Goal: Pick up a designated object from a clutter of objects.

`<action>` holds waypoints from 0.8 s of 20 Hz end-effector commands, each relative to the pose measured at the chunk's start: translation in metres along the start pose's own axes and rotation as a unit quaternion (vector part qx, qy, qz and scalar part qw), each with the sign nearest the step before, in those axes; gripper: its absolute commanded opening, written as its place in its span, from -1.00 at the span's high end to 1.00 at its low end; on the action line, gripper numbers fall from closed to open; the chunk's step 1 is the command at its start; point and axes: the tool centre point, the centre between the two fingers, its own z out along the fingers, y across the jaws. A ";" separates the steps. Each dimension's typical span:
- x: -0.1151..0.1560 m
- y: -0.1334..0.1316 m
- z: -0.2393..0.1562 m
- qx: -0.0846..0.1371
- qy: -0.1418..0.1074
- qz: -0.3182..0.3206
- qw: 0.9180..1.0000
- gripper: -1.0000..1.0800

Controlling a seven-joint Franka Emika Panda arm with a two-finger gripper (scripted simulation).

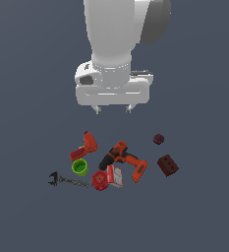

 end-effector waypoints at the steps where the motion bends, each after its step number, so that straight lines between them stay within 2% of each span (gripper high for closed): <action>1: 0.000 0.001 0.000 0.000 0.000 0.000 1.000 -0.92; 9: 0.005 0.006 0.006 -0.001 0.000 -0.024 1.000 -0.92; 16: 0.015 0.016 0.020 -0.003 0.000 -0.071 0.997 -0.92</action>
